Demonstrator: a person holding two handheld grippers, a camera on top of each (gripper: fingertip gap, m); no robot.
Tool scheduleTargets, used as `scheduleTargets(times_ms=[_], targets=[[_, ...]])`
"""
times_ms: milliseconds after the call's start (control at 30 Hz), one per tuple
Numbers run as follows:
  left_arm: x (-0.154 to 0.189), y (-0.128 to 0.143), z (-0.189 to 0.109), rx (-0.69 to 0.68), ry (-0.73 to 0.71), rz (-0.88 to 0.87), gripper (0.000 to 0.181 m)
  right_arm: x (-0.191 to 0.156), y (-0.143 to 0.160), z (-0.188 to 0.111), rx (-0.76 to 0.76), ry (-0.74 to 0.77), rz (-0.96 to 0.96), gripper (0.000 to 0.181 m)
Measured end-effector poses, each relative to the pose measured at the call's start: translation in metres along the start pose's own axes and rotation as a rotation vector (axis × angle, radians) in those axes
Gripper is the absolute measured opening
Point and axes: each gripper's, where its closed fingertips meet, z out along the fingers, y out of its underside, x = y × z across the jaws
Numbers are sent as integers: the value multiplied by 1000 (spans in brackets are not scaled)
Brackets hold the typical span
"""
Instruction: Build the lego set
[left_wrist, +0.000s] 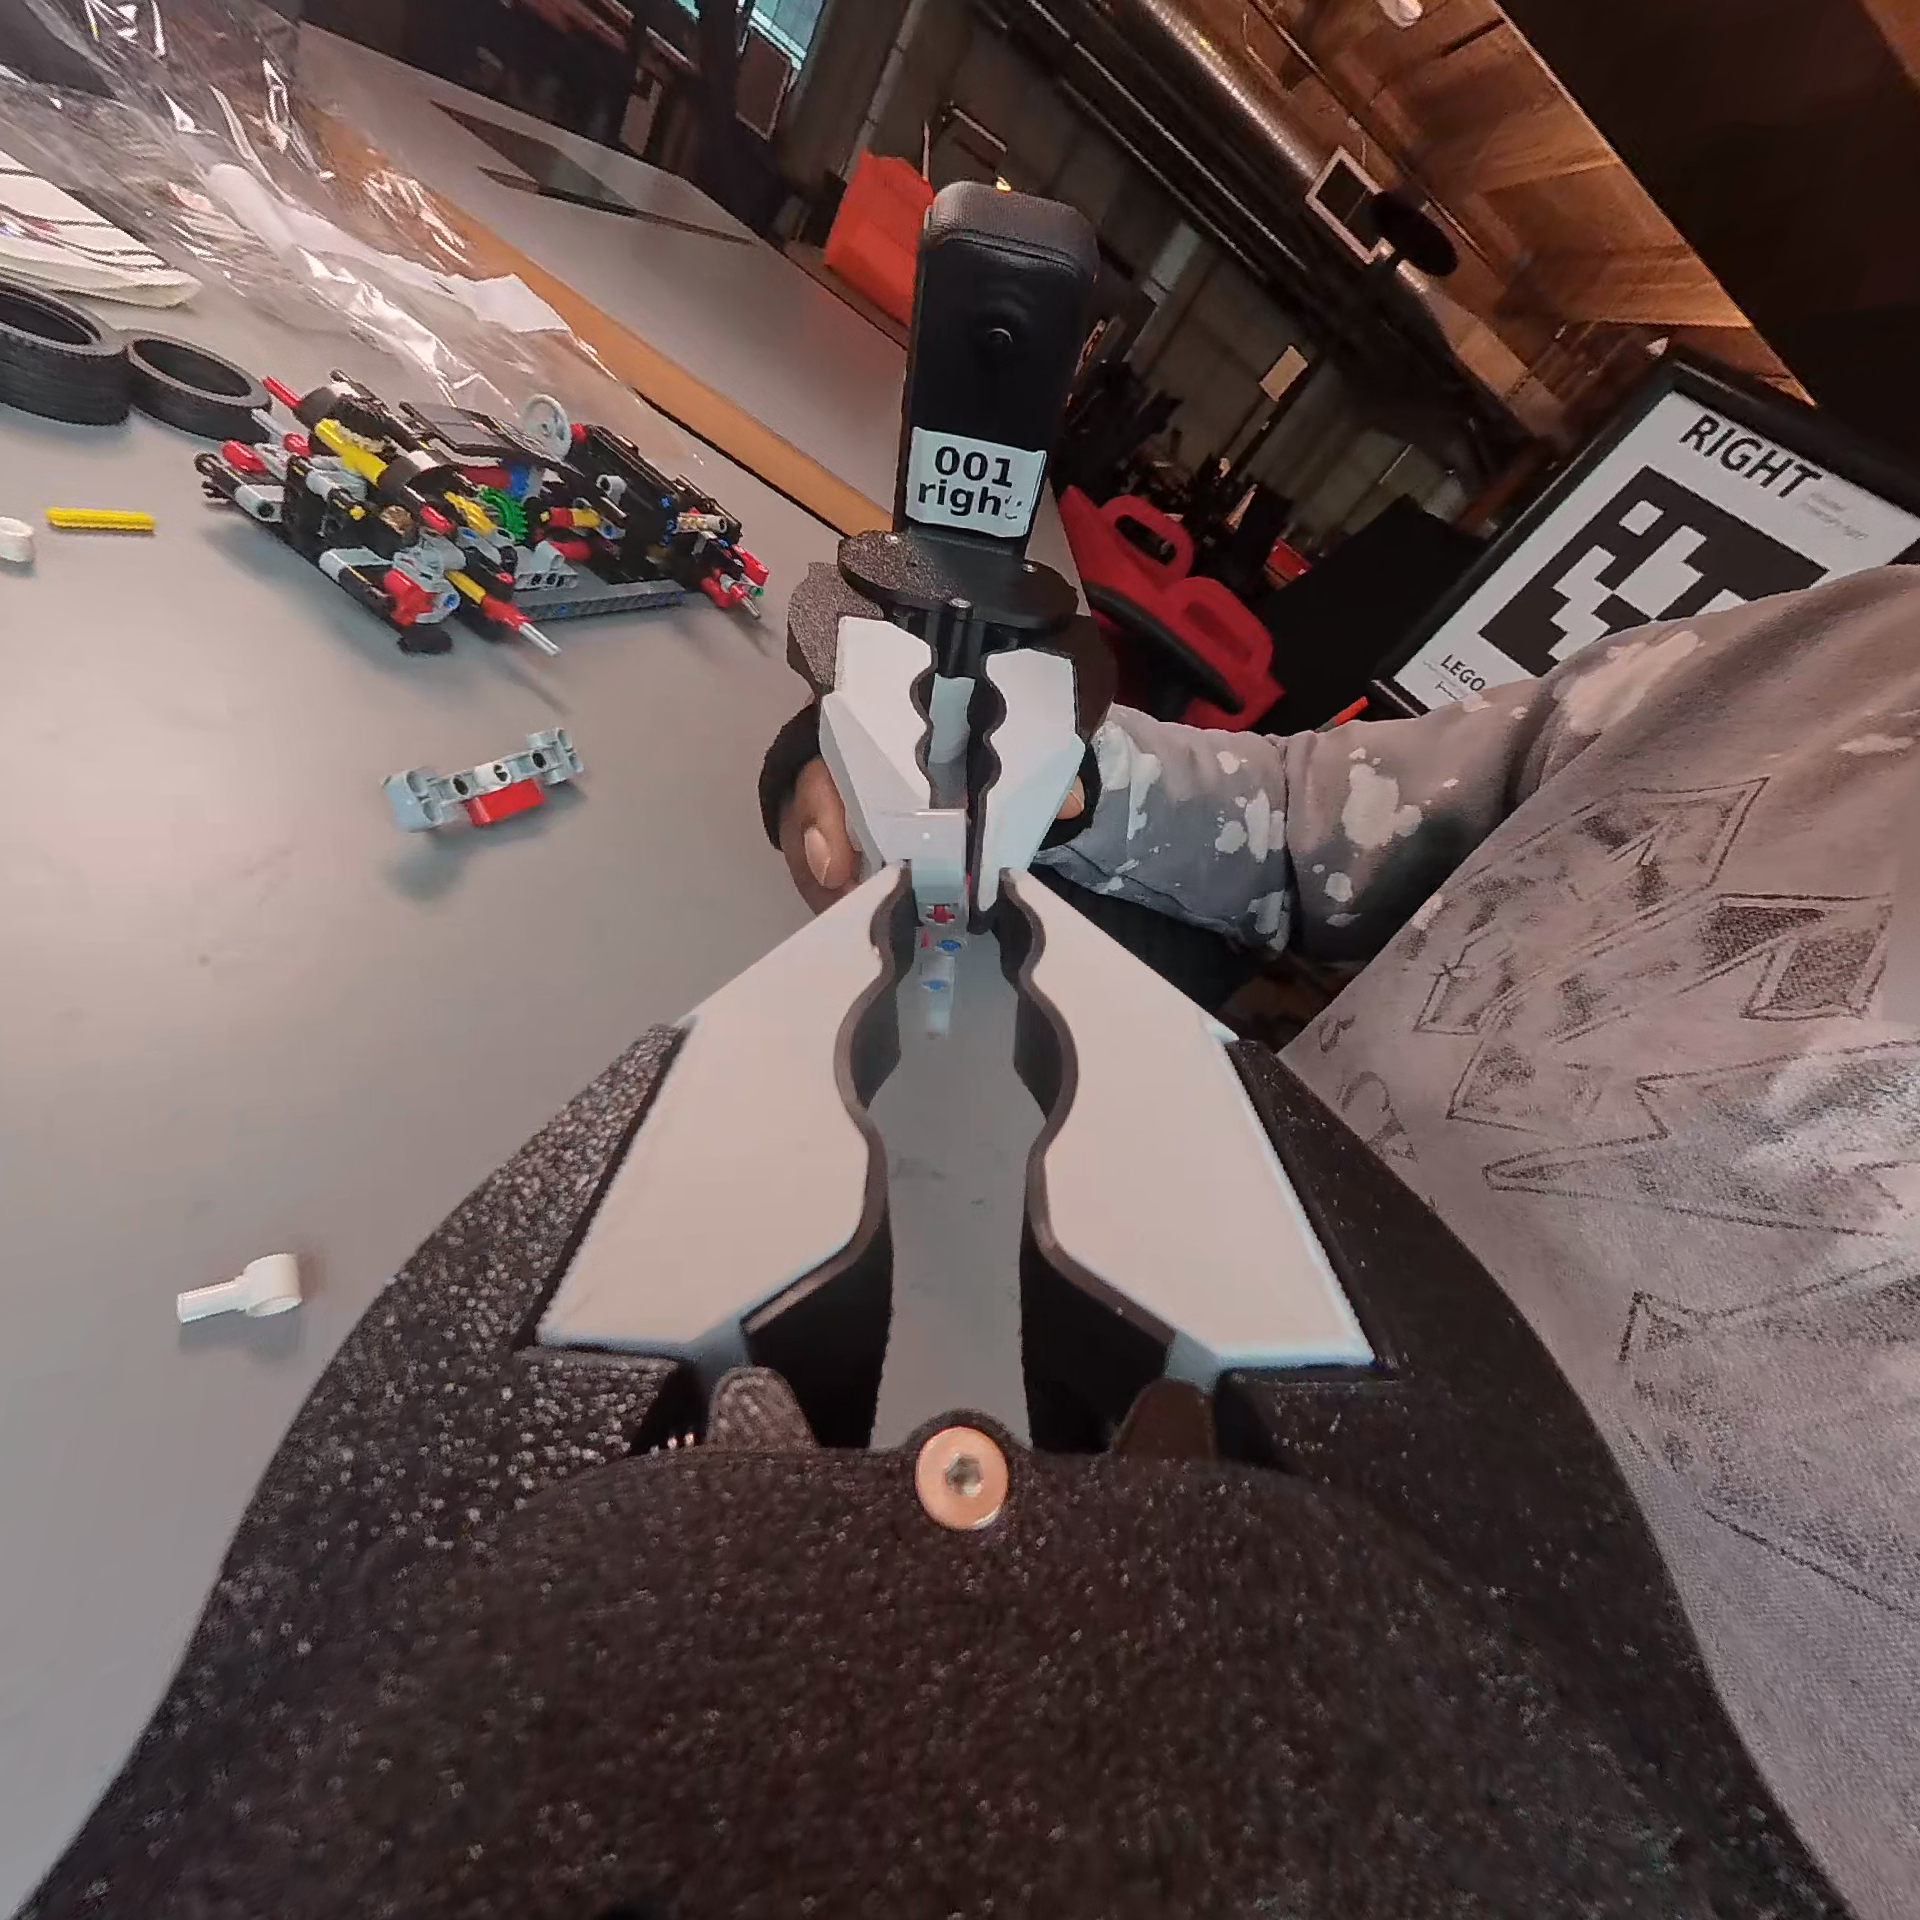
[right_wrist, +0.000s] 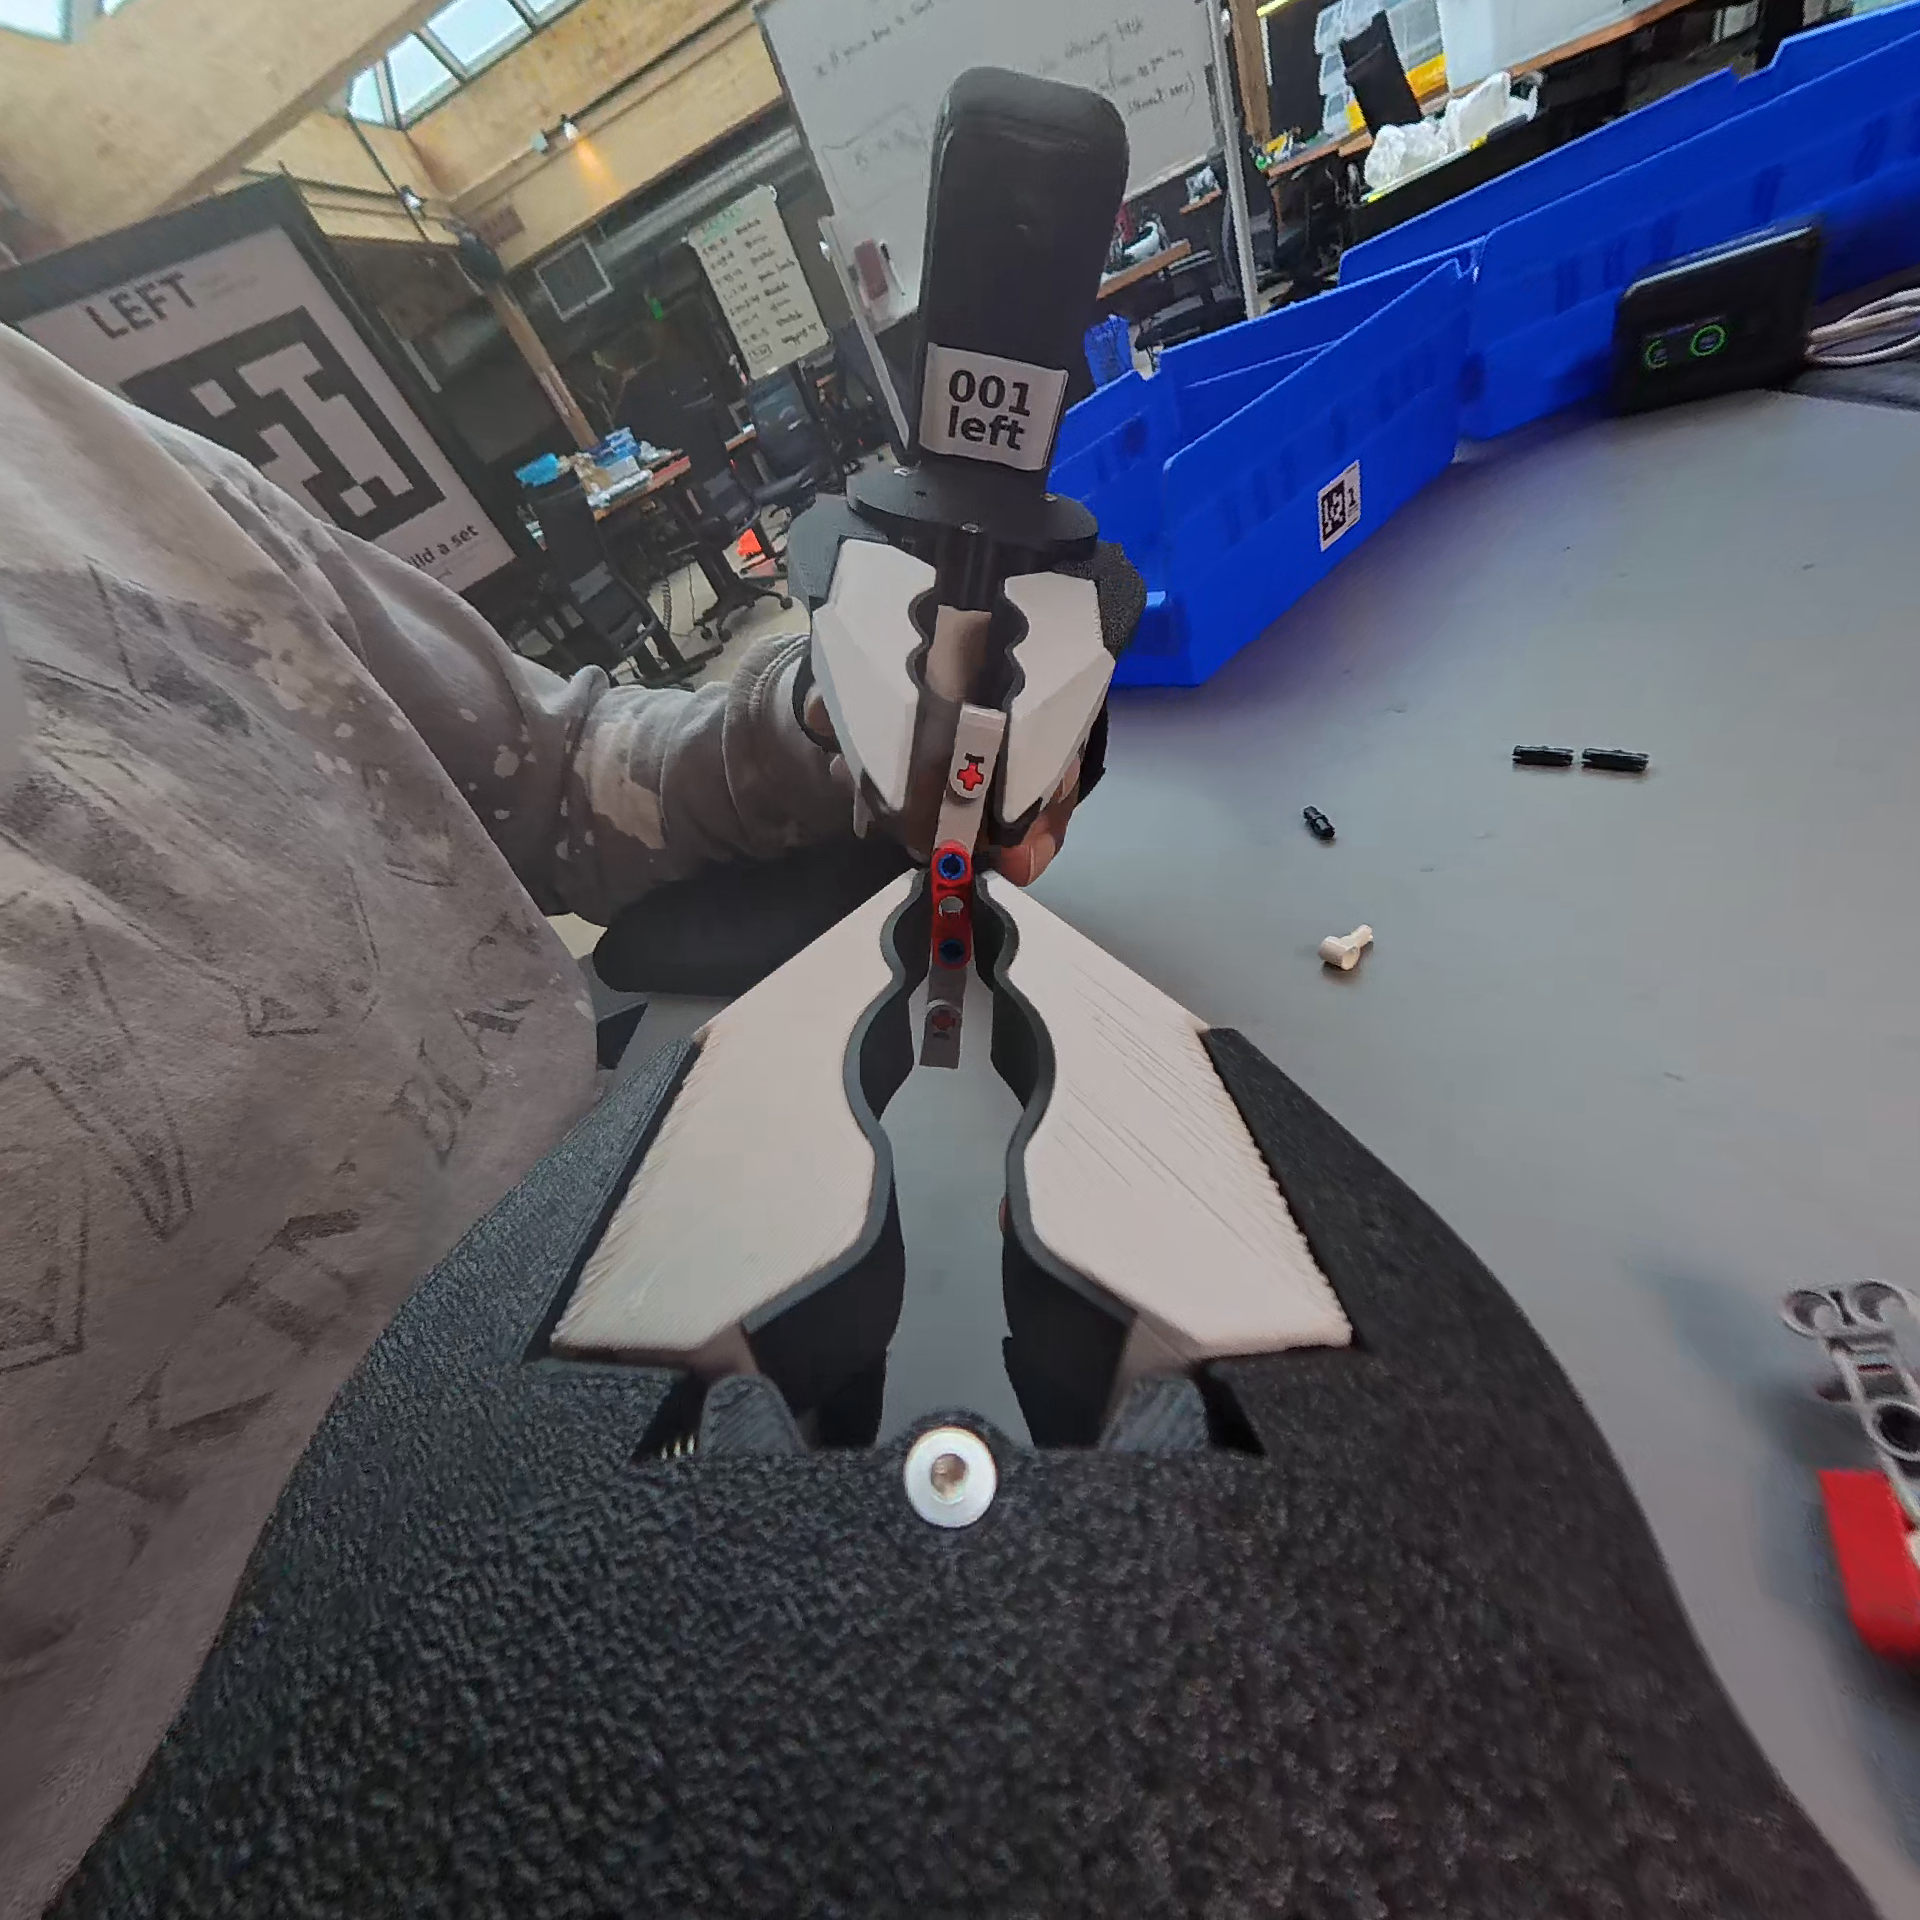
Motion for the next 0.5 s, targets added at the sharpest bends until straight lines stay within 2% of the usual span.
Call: scheduleTargets(times_ms=[33, 133, 433, 467, 500], targets=[[0, 0, 0, 1, -3, 1, 7, -2, 0, 0, -2, -3, -10, 5], [3, 0, 0, -9, 3, 7, 6, -4, -1, 1, 2, -2, -33, 5], [2, 2, -3, -104, -131, 220, 6, -5, -9, -4, 38, -34, -50, 4], [-4, 4, -8, -127, -176, 245, 6, -3, -16, -12, 81, -35, -36, 4], [-17, 6, -20, -147, -247, 275, 5, 2, -38, -32, 202, -31, 10, 4]])
